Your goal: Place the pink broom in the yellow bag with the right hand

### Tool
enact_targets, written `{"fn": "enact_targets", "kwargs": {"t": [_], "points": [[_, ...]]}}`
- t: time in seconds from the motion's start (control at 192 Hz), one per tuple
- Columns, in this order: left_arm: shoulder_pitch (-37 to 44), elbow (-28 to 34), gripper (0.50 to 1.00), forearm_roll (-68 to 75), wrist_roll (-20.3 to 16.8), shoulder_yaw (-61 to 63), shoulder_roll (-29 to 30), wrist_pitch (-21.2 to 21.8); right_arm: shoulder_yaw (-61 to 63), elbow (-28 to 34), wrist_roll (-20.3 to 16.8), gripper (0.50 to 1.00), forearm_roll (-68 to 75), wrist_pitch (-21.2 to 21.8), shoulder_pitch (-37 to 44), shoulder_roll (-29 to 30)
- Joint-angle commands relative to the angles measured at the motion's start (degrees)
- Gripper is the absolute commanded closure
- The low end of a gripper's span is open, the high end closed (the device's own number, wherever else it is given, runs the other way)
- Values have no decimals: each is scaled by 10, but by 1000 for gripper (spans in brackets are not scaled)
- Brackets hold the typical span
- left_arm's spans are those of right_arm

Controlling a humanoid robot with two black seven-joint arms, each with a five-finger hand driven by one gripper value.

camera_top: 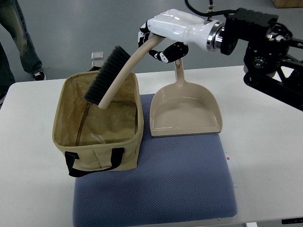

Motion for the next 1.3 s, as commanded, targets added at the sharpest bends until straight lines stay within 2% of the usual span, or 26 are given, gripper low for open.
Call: {"fn": "enact_targets", "kwargs": {"t": [0.0, 0.46, 0.475, 0.491, 0.527, 0.648, 0.663, 0.794, 1.039, 1.196, 1.295], "points": [[0, 0, 500, 0, 0, 0, 0, 0, -24, -13, 1, 1000, -15, 0, 4, 33], [0, 0, 500, 0, 1, 0, 0, 0, -43, -21, 1, 996, -43, -2, -2, 75], [0, 0, 500, 0, 0, 0, 0, 0, -43, -21, 2, 961, -43, -2, -2, 76], [0, 0, 500, 0, 0, 0, 0, 0, -42, -22, 2, 951, -43, -2, -2, 76], [0, 0, 500, 0, 0, 0, 0, 0, -42, -23, 3, 891, -43, -2, -5, 76], [0, 0, 500, 0, 0, 0, 0, 0, -41, -26, 4, 775, -43, -7, -12, 78], [0, 0, 500, 0, 0, 0, 0, 0, -41, -26, 4, 744, -43, -10, -12, 79], [0, 0, 500, 0, 0, 0, 0, 0, -39, -32, 4, 646, -41, -14, -14, 79], [0, 0, 500, 0, 1, 0, 0, 0, -32, -35, 4, 628, -36, -21, -13, 72], [0, 0, 500, 0, 0, 0, 0, 0, -20, -34, 4, 624, -28, -56, -18, 40], [0, 0, 500, 0, 0, 0, 0, 0, 11, -34, 4, 619, -5, -66, -50, 21]]}}
